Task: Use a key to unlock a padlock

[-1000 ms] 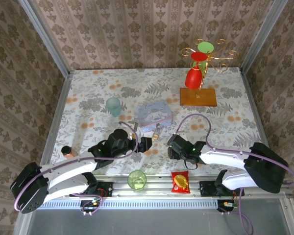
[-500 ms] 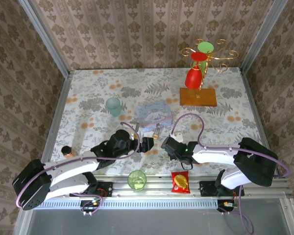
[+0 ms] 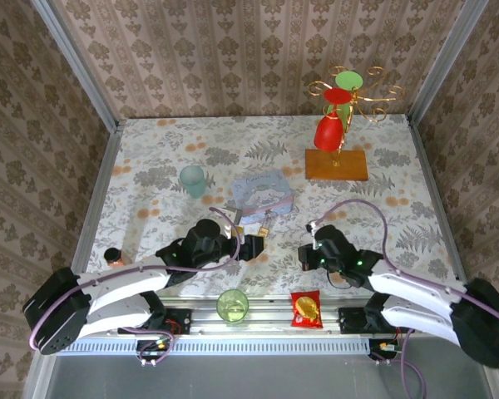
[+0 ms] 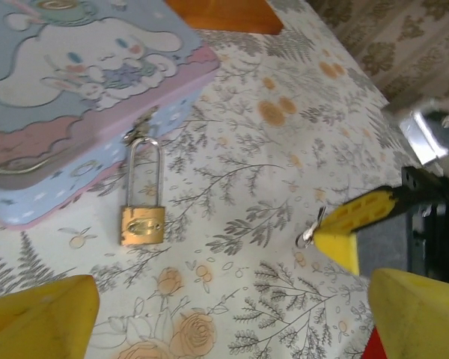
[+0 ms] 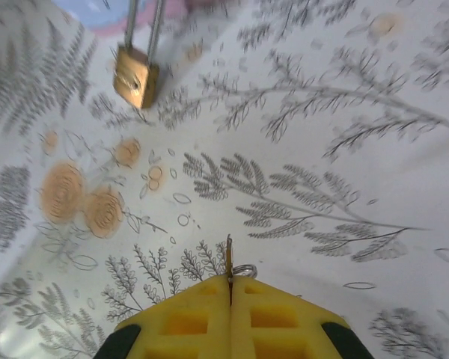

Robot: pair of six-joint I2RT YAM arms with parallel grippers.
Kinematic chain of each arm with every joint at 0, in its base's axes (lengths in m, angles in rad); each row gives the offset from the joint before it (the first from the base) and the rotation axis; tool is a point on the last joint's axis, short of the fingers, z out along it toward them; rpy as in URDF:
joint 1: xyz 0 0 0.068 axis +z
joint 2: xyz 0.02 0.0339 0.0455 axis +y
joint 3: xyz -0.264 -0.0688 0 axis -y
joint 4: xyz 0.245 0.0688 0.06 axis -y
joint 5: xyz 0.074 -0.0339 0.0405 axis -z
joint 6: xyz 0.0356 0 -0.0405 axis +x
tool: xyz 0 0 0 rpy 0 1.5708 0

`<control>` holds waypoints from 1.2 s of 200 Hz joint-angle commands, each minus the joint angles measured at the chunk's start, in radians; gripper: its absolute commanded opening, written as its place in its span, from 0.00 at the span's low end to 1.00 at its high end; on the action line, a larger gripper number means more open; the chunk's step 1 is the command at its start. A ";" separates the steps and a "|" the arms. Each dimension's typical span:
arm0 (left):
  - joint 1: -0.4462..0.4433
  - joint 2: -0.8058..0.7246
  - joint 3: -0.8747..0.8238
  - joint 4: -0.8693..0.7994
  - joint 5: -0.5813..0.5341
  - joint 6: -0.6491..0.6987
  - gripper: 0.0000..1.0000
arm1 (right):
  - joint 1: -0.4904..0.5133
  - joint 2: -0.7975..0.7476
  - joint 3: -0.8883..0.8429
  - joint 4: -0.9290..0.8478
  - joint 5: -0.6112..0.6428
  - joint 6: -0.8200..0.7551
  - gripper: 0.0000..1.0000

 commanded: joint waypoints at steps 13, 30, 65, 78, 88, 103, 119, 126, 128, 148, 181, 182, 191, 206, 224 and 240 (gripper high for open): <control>-0.002 0.058 0.017 0.145 0.100 0.035 0.88 | -0.074 -0.135 -0.035 0.035 -0.248 -0.090 0.00; -0.003 0.122 0.016 0.248 0.149 -0.020 0.84 | -0.073 -0.184 -0.047 0.075 -0.337 -0.115 0.00; -0.005 0.231 0.064 0.393 0.291 -0.090 0.74 | -0.072 -0.256 -0.049 0.134 -0.445 -0.130 0.00; -0.004 0.248 0.079 0.397 0.307 -0.089 0.73 | -0.071 -0.249 -0.038 0.151 -0.478 -0.133 0.00; -0.003 0.256 0.088 0.377 0.304 -0.089 0.71 | -0.069 -0.237 -0.026 0.156 -0.496 -0.138 0.00; -0.003 0.263 0.095 0.377 0.324 -0.088 0.69 | -0.063 -0.215 -0.007 0.155 -0.514 -0.154 0.00; -0.003 0.267 0.091 0.420 0.335 -0.115 0.66 | -0.053 -0.186 0.011 0.155 -0.526 -0.162 0.00; -0.003 0.268 0.096 0.431 0.351 -0.118 0.61 | -0.049 -0.174 0.016 0.159 -0.532 -0.163 0.00; -0.003 0.268 0.099 0.431 0.359 -0.118 0.60 | -0.049 -0.172 0.019 0.161 -0.533 -0.164 0.00; -0.006 0.265 0.130 0.362 0.389 -0.088 0.54 | -0.042 -0.162 0.015 0.200 -0.539 -0.155 0.00; -0.010 0.266 0.126 0.323 0.389 -0.072 0.48 | -0.035 -0.144 0.025 0.197 -0.535 -0.158 0.00; -0.010 0.267 0.126 0.323 0.392 -0.072 0.47 | -0.036 -0.144 0.026 0.197 -0.536 -0.159 0.00; -0.012 0.272 0.129 0.332 0.412 -0.074 0.44 | -0.034 -0.140 0.027 0.197 -0.536 -0.159 0.00; -0.020 0.280 0.141 0.326 0.435 -0.066 0.43 | -0.033 -0.134 0.029 0.197 -0.537 -0.159 0.00; -0.035 0.284 0.157 0.300 0.448 -0.034 0.38 | -0.033 -0.131 0.023 0.211 -0.536 -0.152 0.00; -0.039 0.286 0.153 0.310 0.443 -0.033 0.35 | -0.031 -0.126 0.023 0.216 -0.537 -0.150 0.00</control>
